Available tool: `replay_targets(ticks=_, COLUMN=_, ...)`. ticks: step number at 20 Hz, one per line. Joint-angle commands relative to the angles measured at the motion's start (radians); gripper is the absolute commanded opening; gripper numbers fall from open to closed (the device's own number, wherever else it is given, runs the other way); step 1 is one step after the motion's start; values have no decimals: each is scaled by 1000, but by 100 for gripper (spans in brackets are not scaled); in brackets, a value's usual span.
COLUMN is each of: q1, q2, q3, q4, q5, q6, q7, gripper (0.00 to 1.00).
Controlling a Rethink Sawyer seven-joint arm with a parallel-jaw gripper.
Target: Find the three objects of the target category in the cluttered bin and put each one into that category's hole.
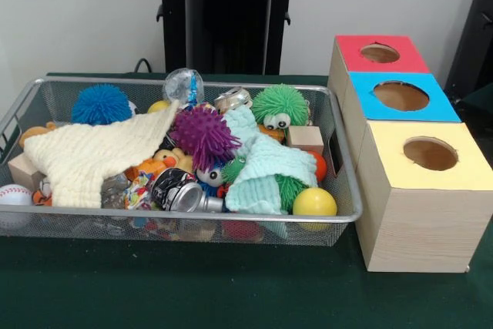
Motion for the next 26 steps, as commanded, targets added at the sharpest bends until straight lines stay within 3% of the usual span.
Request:
replay_targets(ticks=1, q1=-134, q2=3, q3=119, q4=-76, q5=-49, q6=24, q7=-172, gripper=100)
replay_targets(ticks=7, q1=-268, q2=-8, q3=219, q4=-104, q5=-51, q6=51, q7=-286, gripper=100)
replay_targets(ticks=11, q1=-348, q2=-7, q3=285, q4=-113, q5=-74, q6=16, q7=-324, gripper=100)
replay_targets(ticks=17, q1=-459, q2=31, q3=394, q4=-141, q5=-103, q6=-9, q7=-336, gripper=100)
replay_targets(ticks=22, q1=-525, q2=62, q3=483, q4=-211, q5=-132, q6=49, q7=-356, gripper=100)
replay_targets(ticks=26, q1=-542, q2=121, q3=514, q4=-280, q5=-209, q6=43, q7=-315, gripper=100)
